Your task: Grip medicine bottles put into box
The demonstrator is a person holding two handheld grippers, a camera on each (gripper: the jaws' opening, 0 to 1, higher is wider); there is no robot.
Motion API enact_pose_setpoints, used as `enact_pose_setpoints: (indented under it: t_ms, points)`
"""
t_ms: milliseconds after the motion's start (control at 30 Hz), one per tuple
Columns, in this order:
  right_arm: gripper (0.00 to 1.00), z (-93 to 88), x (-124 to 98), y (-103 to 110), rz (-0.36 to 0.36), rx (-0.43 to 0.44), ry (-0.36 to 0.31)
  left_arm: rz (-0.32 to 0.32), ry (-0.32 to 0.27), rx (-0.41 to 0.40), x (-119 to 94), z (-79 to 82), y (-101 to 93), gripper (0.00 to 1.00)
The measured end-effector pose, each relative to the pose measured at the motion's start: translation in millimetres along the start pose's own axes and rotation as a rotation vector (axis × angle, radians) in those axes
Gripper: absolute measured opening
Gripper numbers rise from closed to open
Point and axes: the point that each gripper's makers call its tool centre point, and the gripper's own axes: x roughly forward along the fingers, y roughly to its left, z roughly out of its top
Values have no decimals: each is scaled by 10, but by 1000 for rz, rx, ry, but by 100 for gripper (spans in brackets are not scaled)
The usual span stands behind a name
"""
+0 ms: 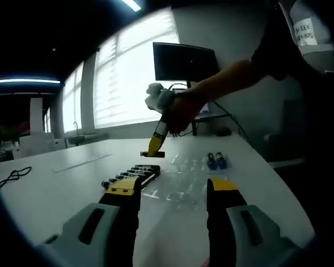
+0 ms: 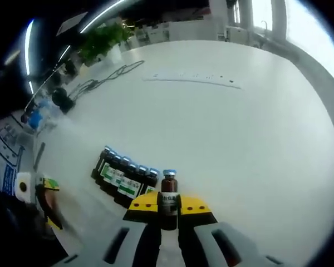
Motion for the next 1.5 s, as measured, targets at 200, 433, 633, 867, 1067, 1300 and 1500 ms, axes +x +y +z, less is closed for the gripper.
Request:
enact_pose_setpoints:
  t_ms: [200, 433, 633, 867, 1067, 1300, 1500]
  points:
    - [7, -40, -93, 38, 17, 4, -36, -2, 3, 4, -4, -7, -6, 40]
    - [7, -73, -194, 91, 45, -37, -58, -2, 3, 6, -8, -8, -6, 40]
    - [7, -68, -315, 142, 80, -91, -87, -1, 3, 6, -4, -10, -5, 40]
    - [7, -130, -362, 214, 98, -171, -106, -2, 4, 8, -1, -10, -7, 40]
    - [7, -241, -436, 332, 120, -320, -112, -3, 4, 6, -3, -12, -4, 40]
    - [7, -309, -517, 389, 126, -438, -118, -1, 2, 3, -8, -7, 2, 40]
    - [7, -410, -597, 449, 146, -571, -109, -2, 3, 5, -8, -8, -1, 40]
